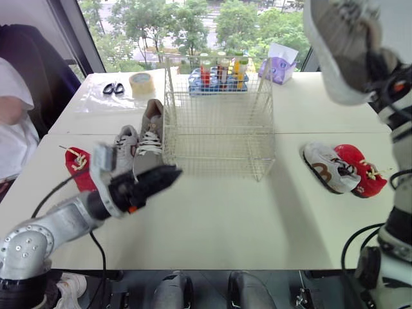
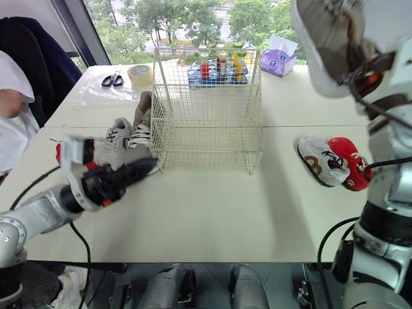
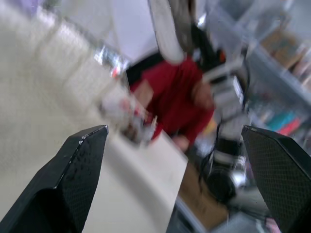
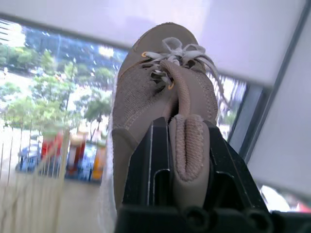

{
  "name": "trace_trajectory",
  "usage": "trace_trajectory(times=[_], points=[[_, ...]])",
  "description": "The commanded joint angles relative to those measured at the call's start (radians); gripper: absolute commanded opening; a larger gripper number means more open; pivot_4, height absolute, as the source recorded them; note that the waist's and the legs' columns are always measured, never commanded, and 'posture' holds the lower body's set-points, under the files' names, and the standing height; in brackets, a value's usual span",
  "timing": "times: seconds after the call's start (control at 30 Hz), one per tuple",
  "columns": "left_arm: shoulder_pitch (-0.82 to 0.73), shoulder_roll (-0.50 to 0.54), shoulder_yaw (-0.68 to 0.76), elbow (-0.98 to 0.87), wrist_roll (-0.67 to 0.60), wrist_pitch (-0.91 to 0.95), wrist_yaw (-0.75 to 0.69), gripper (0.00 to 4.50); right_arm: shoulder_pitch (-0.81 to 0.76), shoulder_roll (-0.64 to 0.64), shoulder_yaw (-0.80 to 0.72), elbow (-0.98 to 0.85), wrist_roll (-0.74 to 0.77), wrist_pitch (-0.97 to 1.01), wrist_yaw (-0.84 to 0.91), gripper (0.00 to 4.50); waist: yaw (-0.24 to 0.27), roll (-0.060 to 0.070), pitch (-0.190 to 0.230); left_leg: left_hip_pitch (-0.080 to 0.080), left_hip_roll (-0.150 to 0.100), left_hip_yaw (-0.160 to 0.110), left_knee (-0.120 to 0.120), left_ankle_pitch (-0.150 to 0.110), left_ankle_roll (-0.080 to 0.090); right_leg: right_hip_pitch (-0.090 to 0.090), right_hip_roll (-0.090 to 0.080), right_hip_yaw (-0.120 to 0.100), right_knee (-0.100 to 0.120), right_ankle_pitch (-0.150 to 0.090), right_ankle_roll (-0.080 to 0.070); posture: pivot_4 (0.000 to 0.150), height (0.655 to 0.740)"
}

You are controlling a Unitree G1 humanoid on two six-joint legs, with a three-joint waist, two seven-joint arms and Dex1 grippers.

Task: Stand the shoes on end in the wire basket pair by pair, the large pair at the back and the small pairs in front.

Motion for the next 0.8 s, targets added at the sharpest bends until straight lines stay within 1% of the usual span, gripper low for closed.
trace_trajectory(times=[0.03, 0.07, 0.1, 0.17, 0.2, 0.3, 0.37, 0.43, 0.57, 0.7, 0.8], points=[[-0.135, 0.007, 0.077, 0.064, -0.08, -0.095, 0.103, 4.5, -0.166, -0.097, 0.039, 0.041, 0.066, -0.065, 0.154, 0.17, -0.002, 0.0, 0.001, 0.0, 0.0, 0.001, 0.001, 0.0, 0.001, 0.001, 0.0, 0.0, 0.0, 0.0, 0.0, 0.15, 0.74], [-0.166, 0.011, 0.086, 0.086, -0.079, -0.105, 0.121, 4.5, -0.19, -0.11, 0.06, 0.05, 0.076, -0.067, 0.191, 0.17, -0.002, 0.0, 0.001, 0.001, -0.001, 0.001, 0.002, -0.001, 0.002, 0.001, 0.0, 0.001, 0.0, 0.0, 0.0, 0.15, 0.74], [-0.232, 0.025, 0.102, 0.138, -0.068, -0.12, 0.138, 4.5, -0.235, -0.128, 0.099, 0.062, 0.077, -0.088, 0.247, 0.17, -0.005, -0.001, 0.0, 0.001, -0.001, 0.001, 0.002, -0.001, 0.002, 0.001, 0.0, 0.001, 0.0, 0.0, -0.001, 0.15, 0.74], [-0.355, 0.075, 0.13, 0.25, -0.012, -0.137, 0.14, 4.5, -0.326, -0.151, 0.174, 0.077, 0.083, -0.125, 0.355, 0.17, -0.009, -0.001, 0.001, 0.003, 0.0, 0.001, 0.001, -0.001, 0.002, 0.002, 0.0, 0.001, 0.001, 0.0, -0.001, 0.15, 0.74], [-0.399, 0.11, 0.144, 0.303, 0.01, -0.128, 0.113, 4.5, -0.361, -0.157, 0.207, 0.084, 0.083, -0.145, 0.405, 0.17, -0.012, -0.001, 0.001, 0.002, -0.001, 0.001, 0.001, 0.0, 0.001, 0.001, 0.002, 0.001, 0.001, 0.001, -0.001, 0.15, 0.74], [-0.462, 0.189, 0.176, 0.429, 0.046, -0.074, 0.008, 4.5, -0.416, -0.162, 0.274, 0.104, 0.065, -0.211, 0.505, 0.17, -0.025, -0.002, 0.001, 0.002, 0.0, 0.001, 0.0, 0.001, -0.001, 0.001, 0.003, 0.001, 0.001, 0.001, 0.0, 0.15, 0.74], [-0.493, 0.242, 0.164, 0.513, 0.109, -0.032, -0.09, 4.5, -0.444, -0.162, 0.312, 0.131, 0.046, -0.265, 0.563, 0.17, -0.025, -0.002, 0.001, 0.002, 0.0, 0.002, 0.0, 0.003, -0.005, 0.0, 0.003, 0.001, 0.001, 0.0, 0.0, 0.15, 0.74], [-0.532, 0.279, 0.141, 0.575, 0.16, 0.015, -0.181, 4.5, -0.471, -0.155, 0.341, 0.167, 0.033, -0.313, 0.615, 0.17, -0.023, -0.003, 0.002, 0.002, 0.0, 0.003, 0.0, 0.004, -0.006, 0.0, 0.003, 0.001, 0.001, 0.0, 0.0, 0.15, 0.74], [-0.637, 0.296, 0.094, 0.646, 0.232, 0.1, -0.31, 4.5, -0.509, -0.13, 0.385, 0.232, 0.009, -0.407, 0.693, 0.17, -0.017, -0.01, 0.006, 0.001, 0.0, 0.003, 0.001, 0.004, -0.006, 0.0, 0.001, 0.001, 0.001, 0.0, 0.0, 0.15, 0.74], [-0.776, 0.261, 0.019, 0.741, 0.383, 0.1, -0.388, 4.5, -0.52, -0.093, 0.406, 0.248, 0.004, -0.462, 0.732, 0.17, -0.021, -0.013, 0.007, 0.001, 0.0, 0.001, 0.001, 0.004, -0.007, 0.0, 0.001, 0.001, 0.001, 0.0, 0.0, 0.15, 0.74], [-0.852, 0.245, -0.029, 0.815, 0.483, 0.111, -0.494, 4.5, -0.508, -0.078, 0.413, 0.255, -0.004, -0.485, 0.748, 0.17, -0.025, -0.013, 0.007, 0.001, 0.0, 0.002, 0.001, 0.004, -0.007, 0.0, 0.001, 0.001, 0.001, 0.0, 0.0, 0.15, 0.74]])
